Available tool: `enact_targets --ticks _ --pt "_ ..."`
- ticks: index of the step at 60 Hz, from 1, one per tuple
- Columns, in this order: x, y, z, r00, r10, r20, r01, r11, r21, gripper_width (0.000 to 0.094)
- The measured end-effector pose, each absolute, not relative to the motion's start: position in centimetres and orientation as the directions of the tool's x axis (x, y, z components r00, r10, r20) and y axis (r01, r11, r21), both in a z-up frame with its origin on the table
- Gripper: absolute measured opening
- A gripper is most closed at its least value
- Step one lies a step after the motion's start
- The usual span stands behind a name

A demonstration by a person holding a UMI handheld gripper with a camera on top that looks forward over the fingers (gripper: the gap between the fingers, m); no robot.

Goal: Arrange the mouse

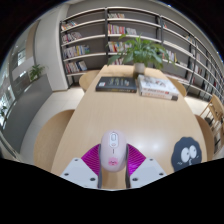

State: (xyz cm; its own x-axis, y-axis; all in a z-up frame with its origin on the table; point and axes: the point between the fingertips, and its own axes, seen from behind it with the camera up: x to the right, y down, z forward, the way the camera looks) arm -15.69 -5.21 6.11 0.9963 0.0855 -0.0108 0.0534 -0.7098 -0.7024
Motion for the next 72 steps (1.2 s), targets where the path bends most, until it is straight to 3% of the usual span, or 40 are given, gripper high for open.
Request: enact_targets --ticks 9,14,21,27,37,49,58,72 --pt "-7.8 -0.7 19.4 0.996 0.063 0.061 0.085 -0.537 -0.839 0.0317" --pt "-2.3 0.5 25.2 0.995 0.037 0.092 0.098 -0.465 -0.88 0.0315" --pt "5.8 1.2 27.7 0.994 -0.005 0.11 0.097 -0.429 -0.898 0.0316" --pt "11.8 0.3 24.9 0.995 -0.029 0.096 0.071 -0.476 -0.877 0.0316" --pt "17.6 -3.5 13.1 0.996 -0.065 0.053 0.001 -0.621 -0.784 0.0315" --pt "17.5 -7.5 3.3 0.999 -0.042 -0.004 -0.034 -0.747 -0.663 0.0315" --pt "16.6 -8.3 -0.7 0.999 -0.043 -0.021 -0.046 -0.786 -0.616 0.0335" --pt "16.8 -8.9 -1.0 0.999 -0.02 0.025 -0.001 -0.8 -0.601 0.0487"
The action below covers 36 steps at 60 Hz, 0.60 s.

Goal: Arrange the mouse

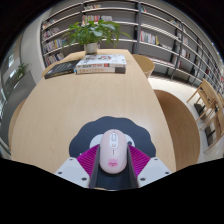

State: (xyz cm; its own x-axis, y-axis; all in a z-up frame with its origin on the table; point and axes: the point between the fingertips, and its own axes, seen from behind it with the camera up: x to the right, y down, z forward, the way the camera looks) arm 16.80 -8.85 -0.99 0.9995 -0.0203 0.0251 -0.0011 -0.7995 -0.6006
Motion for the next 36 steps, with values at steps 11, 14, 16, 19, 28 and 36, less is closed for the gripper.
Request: enact_targets --ticks 11,14,16,19,28,36 --pt "17.3 -8.7 1.1 0.998 -0.056 0.031 -0.027 -0.802 -0.596 0.069" --pt "16.7 -8.6 3.2 0.997 -0.071 0.021 -0.043 -0.785 -0.618 0.0686" --pt "16.5 -8.7 4.7 0.997 -0.071 0.014 -0.046 -0.77 -0.636 0.0683" --pt "15.9 -8.7 7.2 0.997 -0.072 0.015 -0.044 -0.746 -0.664 0.0681" --pt "12.9 -9.6 15.2 0.998 -0.064 0.026 -0.024 -0.668 -0.743 0.068" --pt "9.6 -11.3 19.8 0.998 -0.055 0.032 -0.009 -0.626 -0.78 0.0678"
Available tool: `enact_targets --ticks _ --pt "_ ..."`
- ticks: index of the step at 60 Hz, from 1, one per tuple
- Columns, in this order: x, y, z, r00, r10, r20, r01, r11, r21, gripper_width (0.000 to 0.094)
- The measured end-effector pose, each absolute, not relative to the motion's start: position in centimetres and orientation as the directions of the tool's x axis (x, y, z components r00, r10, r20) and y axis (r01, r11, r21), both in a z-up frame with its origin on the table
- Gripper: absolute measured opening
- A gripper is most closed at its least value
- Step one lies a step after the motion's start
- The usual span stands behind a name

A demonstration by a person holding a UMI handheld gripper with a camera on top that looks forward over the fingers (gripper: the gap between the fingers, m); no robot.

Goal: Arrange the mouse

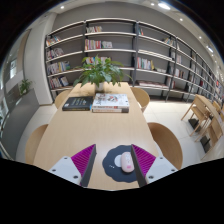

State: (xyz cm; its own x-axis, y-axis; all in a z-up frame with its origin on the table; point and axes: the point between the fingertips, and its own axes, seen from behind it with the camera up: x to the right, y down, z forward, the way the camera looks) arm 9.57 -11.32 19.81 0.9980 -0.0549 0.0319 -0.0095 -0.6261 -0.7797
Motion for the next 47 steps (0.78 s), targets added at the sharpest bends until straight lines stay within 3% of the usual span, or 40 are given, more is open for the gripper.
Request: enact_targets --ticks 16,47 --pt "2.5 -16.4 23.4 0.999 -0.012 0.031 0.018 -0.589 -0.808 0.069" --pt "-3.5 -22.1 23.5 1.0 -0.002 0.026 0.02 -0.582 -0.813 0.0689"
